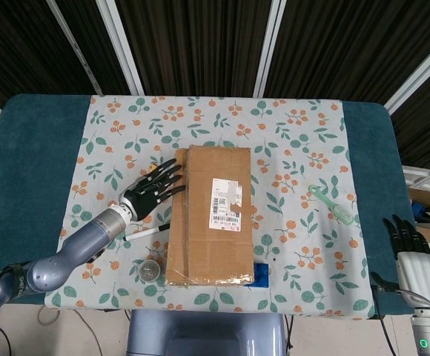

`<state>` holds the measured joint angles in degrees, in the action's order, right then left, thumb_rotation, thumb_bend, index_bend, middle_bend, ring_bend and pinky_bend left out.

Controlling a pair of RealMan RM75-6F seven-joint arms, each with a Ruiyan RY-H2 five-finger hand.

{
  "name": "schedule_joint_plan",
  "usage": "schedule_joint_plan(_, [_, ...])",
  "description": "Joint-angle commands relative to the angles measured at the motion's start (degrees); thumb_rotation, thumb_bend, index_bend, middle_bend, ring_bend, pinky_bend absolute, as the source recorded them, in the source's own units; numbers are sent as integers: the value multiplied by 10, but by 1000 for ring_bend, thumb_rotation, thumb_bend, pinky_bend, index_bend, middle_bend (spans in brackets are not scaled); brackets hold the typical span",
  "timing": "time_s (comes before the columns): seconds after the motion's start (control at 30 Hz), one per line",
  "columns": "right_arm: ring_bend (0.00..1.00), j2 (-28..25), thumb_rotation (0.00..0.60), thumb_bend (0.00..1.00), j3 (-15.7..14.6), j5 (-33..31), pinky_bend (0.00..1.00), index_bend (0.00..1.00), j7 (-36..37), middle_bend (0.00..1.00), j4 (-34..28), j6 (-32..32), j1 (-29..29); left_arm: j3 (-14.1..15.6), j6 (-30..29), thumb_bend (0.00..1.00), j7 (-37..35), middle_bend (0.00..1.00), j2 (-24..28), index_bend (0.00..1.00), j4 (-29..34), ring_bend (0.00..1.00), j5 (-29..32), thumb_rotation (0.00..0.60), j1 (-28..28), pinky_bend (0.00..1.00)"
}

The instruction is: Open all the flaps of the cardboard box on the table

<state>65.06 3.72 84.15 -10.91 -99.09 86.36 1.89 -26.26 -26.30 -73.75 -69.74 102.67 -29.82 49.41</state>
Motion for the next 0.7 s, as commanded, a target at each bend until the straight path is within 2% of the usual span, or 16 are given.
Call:
schedule_joint_plan(0.03, [37,1,600,89,0,0,150,0,0,14,1,-1,0,-8,0,595,20,36,-4,73,-1,10,13,600,4,95])
schedule_joint_plan(0.4, [37,1,600,88,0,-1,151,0,-1,13,0,0,0,-19,-3,594,75,24,-16,63,-1,44,70,600,24,127])
schedule_joint_plan(0.7, [37,0,600,88,1,-1,151,0,2,13,0,2,0,-30,-5,591,117,12,-14,62,14,75,92,600,30,158])
